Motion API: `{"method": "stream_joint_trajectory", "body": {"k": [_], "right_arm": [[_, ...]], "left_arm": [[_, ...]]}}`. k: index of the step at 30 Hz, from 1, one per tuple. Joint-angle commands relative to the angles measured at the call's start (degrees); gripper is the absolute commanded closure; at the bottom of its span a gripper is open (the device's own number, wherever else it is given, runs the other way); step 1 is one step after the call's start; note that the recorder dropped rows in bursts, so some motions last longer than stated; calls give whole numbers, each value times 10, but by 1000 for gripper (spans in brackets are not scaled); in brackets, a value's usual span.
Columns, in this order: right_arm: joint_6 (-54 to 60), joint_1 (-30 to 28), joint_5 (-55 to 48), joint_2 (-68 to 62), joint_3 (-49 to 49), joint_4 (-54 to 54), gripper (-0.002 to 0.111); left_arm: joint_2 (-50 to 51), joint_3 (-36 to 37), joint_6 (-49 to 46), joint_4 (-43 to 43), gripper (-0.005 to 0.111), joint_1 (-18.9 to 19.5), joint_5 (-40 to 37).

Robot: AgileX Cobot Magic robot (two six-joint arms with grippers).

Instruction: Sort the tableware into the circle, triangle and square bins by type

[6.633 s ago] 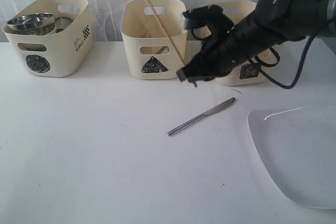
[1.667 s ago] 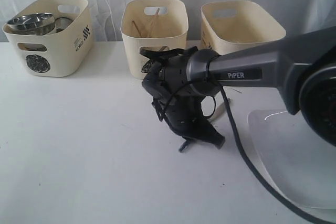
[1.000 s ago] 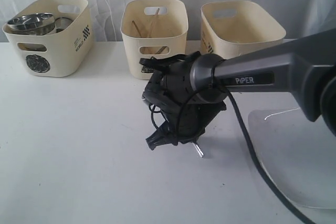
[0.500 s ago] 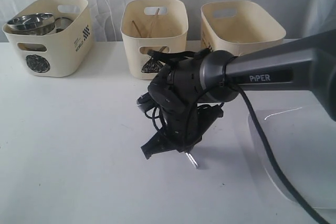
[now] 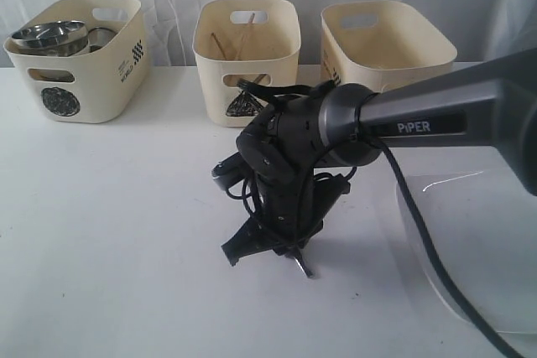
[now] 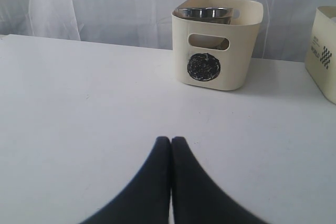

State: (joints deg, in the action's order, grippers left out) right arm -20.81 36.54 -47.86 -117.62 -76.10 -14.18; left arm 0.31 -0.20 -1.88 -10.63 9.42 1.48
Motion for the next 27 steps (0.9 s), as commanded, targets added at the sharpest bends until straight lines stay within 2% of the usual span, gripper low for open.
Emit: {"method": "stream_joint_trajectory", "body": {"k": [1, 9, 17, 20, 24, 27], "right_arm": [[40, 1, -10, -11, 9, 42, 86], [64, 0, 8, -11, 9, 69, 78], [15, 0, 6, -16, 9, 85, 78], [15, 0, 1, -24, 9, 93, 85], [4, 0, 9, -22, 9, 93, 106], [-41, -5, 31, -11, 13, 88, 108]], "left_arm": [[-3, 2, 2, -4, 107, 1, 2], [-3, 2, 2, -4, 107, 1, 2], [-3, 2, 2, -4, 107, 1, 2], [-3, 2, 2, -4, 107, 1, 2], [-3, 2, 2, -4, 107, 1, 2], [-3, 2, 2, -4, 107, 1, 2]]}}
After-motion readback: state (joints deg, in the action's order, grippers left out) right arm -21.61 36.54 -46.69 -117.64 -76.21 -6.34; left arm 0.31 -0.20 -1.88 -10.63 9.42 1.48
